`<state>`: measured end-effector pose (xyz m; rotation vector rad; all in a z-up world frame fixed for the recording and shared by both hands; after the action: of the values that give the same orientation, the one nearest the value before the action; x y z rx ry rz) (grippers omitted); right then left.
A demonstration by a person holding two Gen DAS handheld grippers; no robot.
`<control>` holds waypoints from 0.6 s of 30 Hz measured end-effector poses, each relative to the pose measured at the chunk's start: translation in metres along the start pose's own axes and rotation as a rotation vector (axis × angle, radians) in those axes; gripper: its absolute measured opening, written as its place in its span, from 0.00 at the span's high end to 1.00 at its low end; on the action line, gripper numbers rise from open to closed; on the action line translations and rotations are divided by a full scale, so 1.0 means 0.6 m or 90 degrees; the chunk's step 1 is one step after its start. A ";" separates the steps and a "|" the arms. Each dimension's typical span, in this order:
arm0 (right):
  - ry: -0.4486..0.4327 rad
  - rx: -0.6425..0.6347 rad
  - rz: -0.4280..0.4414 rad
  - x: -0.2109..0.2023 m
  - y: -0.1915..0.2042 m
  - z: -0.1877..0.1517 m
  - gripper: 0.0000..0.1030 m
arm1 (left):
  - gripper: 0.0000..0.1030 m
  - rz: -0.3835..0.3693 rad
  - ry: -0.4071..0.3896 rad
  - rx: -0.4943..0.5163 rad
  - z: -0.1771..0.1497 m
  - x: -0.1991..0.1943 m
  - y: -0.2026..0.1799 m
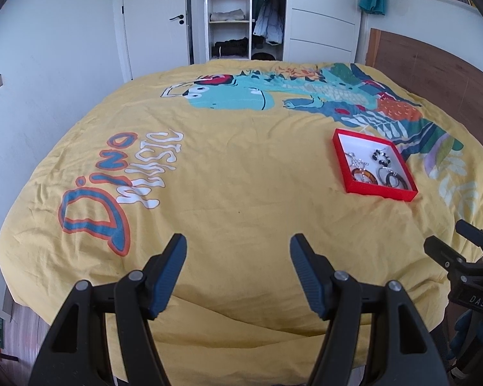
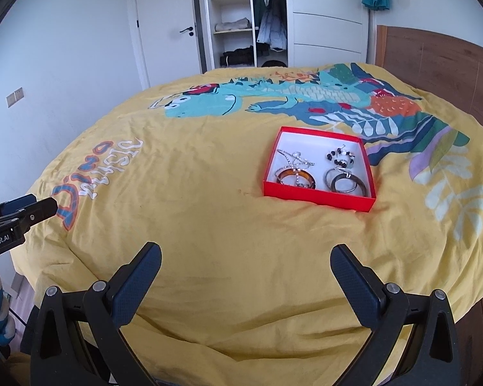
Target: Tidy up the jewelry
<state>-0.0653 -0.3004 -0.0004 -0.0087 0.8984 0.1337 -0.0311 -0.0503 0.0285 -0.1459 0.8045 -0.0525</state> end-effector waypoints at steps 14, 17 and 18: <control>0.028 0.002 -0.010 0.040 -0.010 -0.012 0.00 | 0.37 0.008 0.036 -0.005 -0.010 0.046 0.002; 0.033 0.003 -0.010 0.048 -0.014 -0.014 0.00 | 0.37 0.011 0.038 -0.005 -0.009 0.055 0.003; 0.035 0.004 -0.010 0.051 -0.015 -0.015 0.00 | 0.37 0.012 0.040 -0.006 -0.009 0.058 0.004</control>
<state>-0.0527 -0.3065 -0.0304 -0.0138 0.9535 0.1173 -0.0109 -0.0523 -0.0003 -0.1458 0.8685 -0.0360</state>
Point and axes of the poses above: each gripper's, at about its wrist camera, not at the fingertips, and x roughly the way its jaws point, y to its left, z to its top, the point moved 6 cm from there along x, roughly the way its jaws point, and after that the axes turned 12 degrees about -x, right-handed, at the moved point
